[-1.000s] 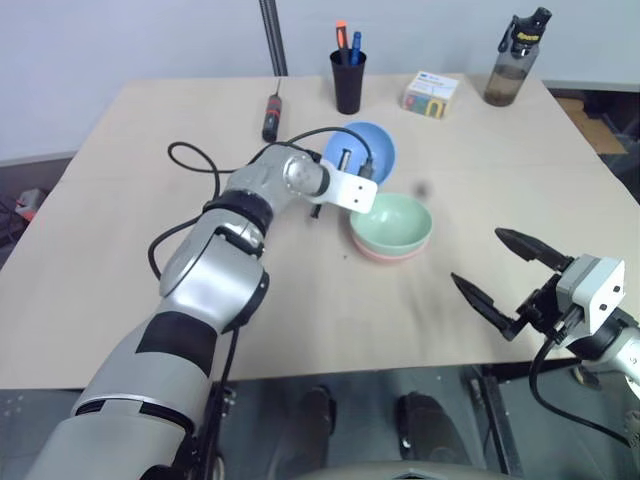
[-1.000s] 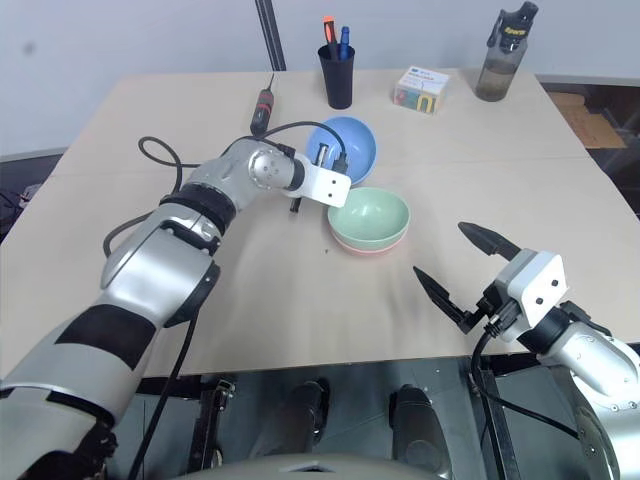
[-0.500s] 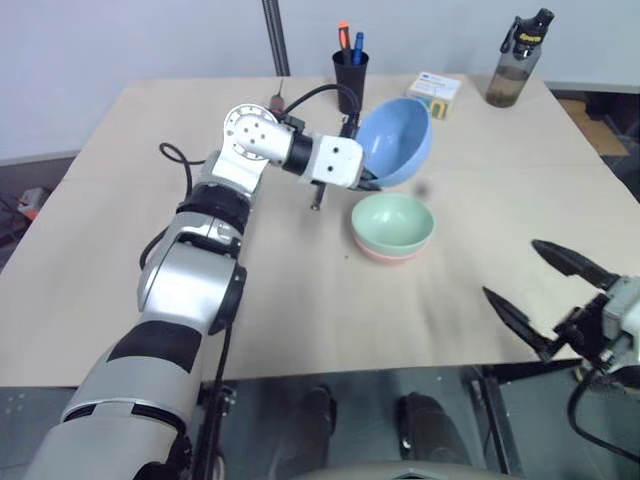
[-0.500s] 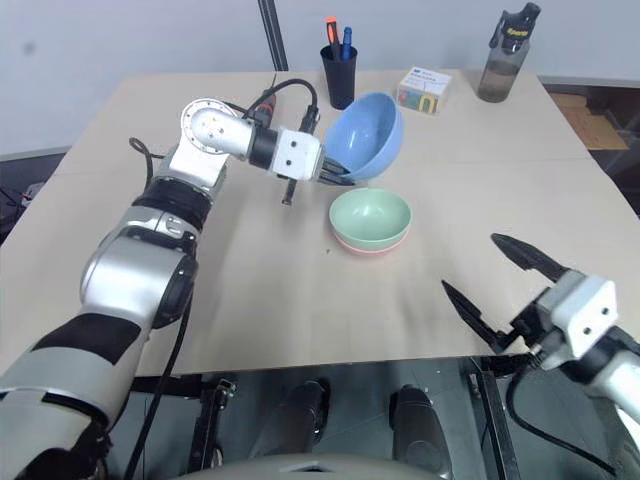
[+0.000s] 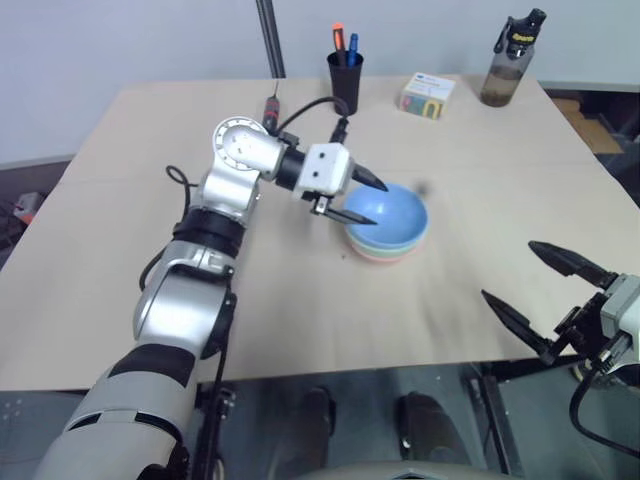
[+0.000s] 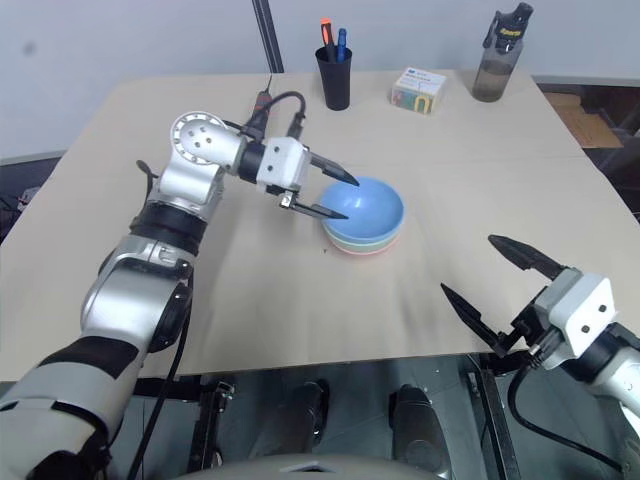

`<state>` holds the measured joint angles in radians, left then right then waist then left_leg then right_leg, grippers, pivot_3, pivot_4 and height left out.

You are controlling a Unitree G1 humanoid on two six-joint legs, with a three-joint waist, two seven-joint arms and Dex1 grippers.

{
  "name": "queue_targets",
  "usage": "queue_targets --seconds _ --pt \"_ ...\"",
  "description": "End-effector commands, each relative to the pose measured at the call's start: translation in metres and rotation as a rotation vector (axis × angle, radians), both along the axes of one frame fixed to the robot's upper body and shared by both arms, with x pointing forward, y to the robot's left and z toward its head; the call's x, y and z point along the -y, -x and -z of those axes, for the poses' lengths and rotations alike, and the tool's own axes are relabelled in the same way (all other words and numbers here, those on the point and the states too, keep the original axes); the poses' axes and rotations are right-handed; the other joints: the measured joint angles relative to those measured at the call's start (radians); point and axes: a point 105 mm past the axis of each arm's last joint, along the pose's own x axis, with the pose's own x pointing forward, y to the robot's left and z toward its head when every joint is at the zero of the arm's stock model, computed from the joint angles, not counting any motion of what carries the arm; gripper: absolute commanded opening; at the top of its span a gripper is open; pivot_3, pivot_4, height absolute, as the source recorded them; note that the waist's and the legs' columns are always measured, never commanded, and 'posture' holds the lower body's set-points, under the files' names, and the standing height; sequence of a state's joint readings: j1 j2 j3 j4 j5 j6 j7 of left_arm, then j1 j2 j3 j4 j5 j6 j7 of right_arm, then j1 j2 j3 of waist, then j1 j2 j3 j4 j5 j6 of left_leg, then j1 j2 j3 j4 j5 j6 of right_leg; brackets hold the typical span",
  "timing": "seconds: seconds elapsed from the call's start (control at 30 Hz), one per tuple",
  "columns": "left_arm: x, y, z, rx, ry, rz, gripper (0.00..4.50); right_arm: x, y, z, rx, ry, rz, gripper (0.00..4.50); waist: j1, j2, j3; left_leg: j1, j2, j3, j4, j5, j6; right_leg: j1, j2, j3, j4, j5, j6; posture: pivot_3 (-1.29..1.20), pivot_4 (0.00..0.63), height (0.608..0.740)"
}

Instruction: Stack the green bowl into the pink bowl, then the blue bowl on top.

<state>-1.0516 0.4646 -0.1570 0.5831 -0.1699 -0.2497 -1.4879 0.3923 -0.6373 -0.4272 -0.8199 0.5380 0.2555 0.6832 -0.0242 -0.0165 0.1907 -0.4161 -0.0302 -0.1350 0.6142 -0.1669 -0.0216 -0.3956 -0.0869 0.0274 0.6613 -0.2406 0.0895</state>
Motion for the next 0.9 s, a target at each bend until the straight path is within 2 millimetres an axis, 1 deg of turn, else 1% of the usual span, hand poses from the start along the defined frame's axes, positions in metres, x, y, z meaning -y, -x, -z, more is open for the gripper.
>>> queue_targets --seconds 0.03,0.1,0.2,0.27,0.37,0.4,0.43,0.47,0.5,0.53,0.6,0.7,0.77,0.9 --pt "-0.018 0.005 -0.018 -0.105 0.175 -0.134 2.87 0.000 -0.009 0.001 -0.068 -0.020 -0.022 4.50 -0.006 0.000 0.000 0.000 0.000 0.000 0.000 0.000 0.000 0.000 0.000 0.000 0.000 0.000 0.000 0.00 0.150 0.740" --pt "-0.030 0.009 -0.012 -0.139 0.193 -0.206 2.87 0.002 -0.016 0.004 -0.110 -0.014 -0.026 4.50 -0.009 0.000 0.000 0.000 0.000 0.000 0.000 0.000 0.000 0.000 0.000 0.000 0.000 0.000 0.000 0.00 0.150 0.740" --pt "-0.051 0.022 0.004 -0.214 0.216 -0.308 2.87 0.002 -0.022 0.001 -0.142 -0.026 -0.056 4.50 -0.011 0.000 0.000 0.000 0.000 -0.001 0.000 0.000 0.000 0.000 0.000 0.000 0.000 0.000 0.000 0.00 0.150 0.740" --pt "-0.065 0.031 0.011 -0.266 0.242 -0.367 2.87 0.004 -0.022 -0.001 -0.150 -0.016 -0.076 4.50 -0.012 0.001 0.000 0.001 0.000 0.000 -0.001 0.000 0.000 0.000 0.000 0.000 0.000 0.000 0.000 0.00 0.150 0.740" --pt "-0.088 0.047 0.019 -0.336 0.282 -0.459 2.87 0.013 -0.020 -0.004 -0.166 0.000 -0.085 4.50 -0.010 0.000 0.000 0.000 0.000 0.000 -0.001 0.000 0.000 0.000 0.000 0.000 -0.001 0.000 0.000 0.00 0.150 0.740" --pt "-0.097 0.054 0.022 -0.374 0.290 -0.477 3.15 0.017 -0.019 -0.006 -0.171 0.007 -0.084 4.50 -0.010 0.000 0.000 0.000 0.000 0.000 -0.001 0.000 0.000 0.000 0.000 0.000 -0.001 0.000 -0.001 0.00 0.150 0.740" --pt "-0.113 0.063 0.029 -0.398 0.277 -0.526 3.45 0.023 -0.017 -0.009 -0.174 0.012 -0.081 4.50 -0.009 0.000 0.000 0.000 0.000 0.000 -0.001 0.000 0.000 0.000 0.000 0.000 -0.001 -0.002 -0.004 0.00 0.150 0.740" --pt "-0.126 0.071 0.036 -0.423 0.258 -0.584 3.73 0.028 -0.015 -0.011 -0.176 0.021 -0.078 4.50 -0.009 0.001 0.000 0.000 0.000 0.000 -0.001 0.000 0.000 0.000 0.000 0.000 -0.001 -0.002 -0.004 0.00 0.150 0.740" --pt "-0.135 0.078 0.041 -0.439 0.238 -0.621 4.19 0.033 -0.012 -0.013 -0.179 0.028 -0.076 4.50 -0.010 0.001 0.000 0.000 0.001 0.000 -0.001 0.000 0.000 0.000 -0.001 0.000 -0.002 -0.002 -0.005 0.00 0.150 0.740" --pt "-0.142 0.087 0.044 -0.458 0.224 -0.639 4.42 0.037 -0.010 -0.016 -0.180 0.034 -0.074 4.50 -0.010 0.001 0.000 0.001 0.001 0.001 -0.002 0.000 0.000 0.000 -0.001 0.001 -0.002 -0.002 -0.005 0.00 0.150 0.740" --pt "-0.150 0.099 0.048 -0.482 0.209 -0.654 4.42 0.042 -0.006 -0.018 -0.181 0.044 -0.069 4.50 -0.005 0.000 0.000 0.001 0.001 0.001 -0.002 -0.001 0.000 0.000 -0.001 0.001 -0.003 -0.003 -0.005 0.00 0.150 0.740" --pt "-0.156 0.110 0.052 -0.511 0.204 -0.670 4.42 0.049 -0.003 -0.019 -0.186 0.060 -0.064 4.50 0.015 0.000 -0.001 0.000 0.006 0.003 -0.002 -0.001 0.000 0.000 -0.002 0.001 -0.003 -0.003 -0.005 0.00 0.150 0.740" --pt "-0.155 0.113 0.052 -0.528 0.217 -0.664 4.42 0.051 -0.002 -0.020 -0.189 0.064 -0.064 4.50 0.020 0.000 -0.001 0.000 0.008 0.006 -0.002 -0.003 -0.004 0.001 -0.003 0.000 -0.003 -0.003 -0.005 0.00 0.150 0.740" --pt "-0.152 0.113 0.051 -0.529 0.229 -0.661 4.42 0.053 -0.004 -0.023 -0.185 0.067 -0.064 4.50 0.018 0.000 -0.001 -0.001 0.009 0.011 -0.002 -0.003 -0.005 0.001 -0.005 0.001 -0.006 -0.003 -0.005 0.00 0.150 0.740"
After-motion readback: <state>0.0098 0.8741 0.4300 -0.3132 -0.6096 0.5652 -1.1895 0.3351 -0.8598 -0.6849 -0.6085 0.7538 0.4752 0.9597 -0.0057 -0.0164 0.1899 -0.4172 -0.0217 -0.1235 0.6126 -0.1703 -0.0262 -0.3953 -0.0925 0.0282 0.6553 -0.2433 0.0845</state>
